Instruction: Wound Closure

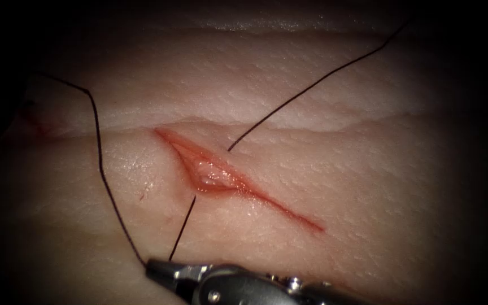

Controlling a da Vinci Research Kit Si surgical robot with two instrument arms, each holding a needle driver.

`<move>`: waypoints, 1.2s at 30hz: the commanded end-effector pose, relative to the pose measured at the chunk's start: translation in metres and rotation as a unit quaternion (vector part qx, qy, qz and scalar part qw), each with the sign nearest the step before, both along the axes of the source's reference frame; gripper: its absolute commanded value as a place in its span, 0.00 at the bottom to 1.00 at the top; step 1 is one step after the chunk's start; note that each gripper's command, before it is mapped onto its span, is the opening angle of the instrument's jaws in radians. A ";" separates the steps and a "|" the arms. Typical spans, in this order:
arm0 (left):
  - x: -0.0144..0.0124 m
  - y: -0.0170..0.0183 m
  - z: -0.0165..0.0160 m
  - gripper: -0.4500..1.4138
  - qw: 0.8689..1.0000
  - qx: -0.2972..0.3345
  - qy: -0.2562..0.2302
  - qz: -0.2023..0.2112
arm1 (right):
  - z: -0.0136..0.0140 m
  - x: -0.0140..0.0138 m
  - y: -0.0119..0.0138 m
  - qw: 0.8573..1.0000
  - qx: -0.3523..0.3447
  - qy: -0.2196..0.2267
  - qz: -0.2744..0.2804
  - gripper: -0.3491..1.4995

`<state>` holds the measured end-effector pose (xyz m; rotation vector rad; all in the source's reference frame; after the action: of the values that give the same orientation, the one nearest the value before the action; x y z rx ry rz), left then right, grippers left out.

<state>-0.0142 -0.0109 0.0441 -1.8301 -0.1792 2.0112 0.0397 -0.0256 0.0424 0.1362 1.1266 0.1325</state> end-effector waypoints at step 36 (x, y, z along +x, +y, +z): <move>0.0028 0.0026 0.0056 0.00 0.993 -0.008 0.067 -0.095 | 0.0056 -0.0032 0.0096 0.992 -0.076 -0.067 0.069 0.79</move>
<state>-0.0109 -0.0082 0.0491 -1.6443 0.0511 1.9971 0.0357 -0.0167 0.0477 -0.0842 1.0015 0.1697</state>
